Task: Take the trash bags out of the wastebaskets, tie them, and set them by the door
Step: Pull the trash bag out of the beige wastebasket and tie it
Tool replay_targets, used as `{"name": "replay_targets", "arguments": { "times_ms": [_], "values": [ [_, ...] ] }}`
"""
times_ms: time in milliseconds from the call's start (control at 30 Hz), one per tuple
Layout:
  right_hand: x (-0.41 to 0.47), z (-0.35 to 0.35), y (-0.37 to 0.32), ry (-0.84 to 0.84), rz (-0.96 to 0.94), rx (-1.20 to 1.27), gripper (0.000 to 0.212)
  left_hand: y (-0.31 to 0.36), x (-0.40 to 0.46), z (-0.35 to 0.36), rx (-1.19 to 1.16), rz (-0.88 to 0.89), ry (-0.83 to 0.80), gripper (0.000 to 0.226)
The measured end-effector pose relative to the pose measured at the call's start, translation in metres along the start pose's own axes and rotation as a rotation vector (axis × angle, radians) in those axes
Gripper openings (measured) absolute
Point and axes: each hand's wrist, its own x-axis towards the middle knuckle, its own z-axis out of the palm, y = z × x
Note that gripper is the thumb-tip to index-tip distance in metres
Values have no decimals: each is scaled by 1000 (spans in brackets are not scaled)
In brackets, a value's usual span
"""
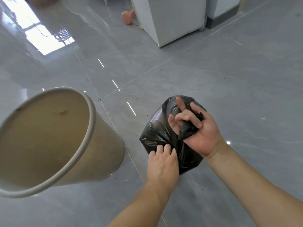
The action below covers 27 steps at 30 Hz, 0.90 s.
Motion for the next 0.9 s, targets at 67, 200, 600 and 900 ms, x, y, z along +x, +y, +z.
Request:
{"name": "replay_targets", "arguments": {
  "times_ms": [67, 200, 600, 900],
  "values": [
    [5, -3, 2, 10, -20, -56, 26, 1, -1, 2, 12, 16, -12, 25],
    [16, -23, 3, 84, -8, -213, 28, 0, -8, 2, 20, 30, -8, 13],
    [22, -46, 12, 251, -64, -699, 20, -31, -23, -70, 73, -48, -256, 11],
    [29, -38, 12, 180, 102, -796, 30, -62, 16, -146, 146, 120, -317, 26]
  ]
}}
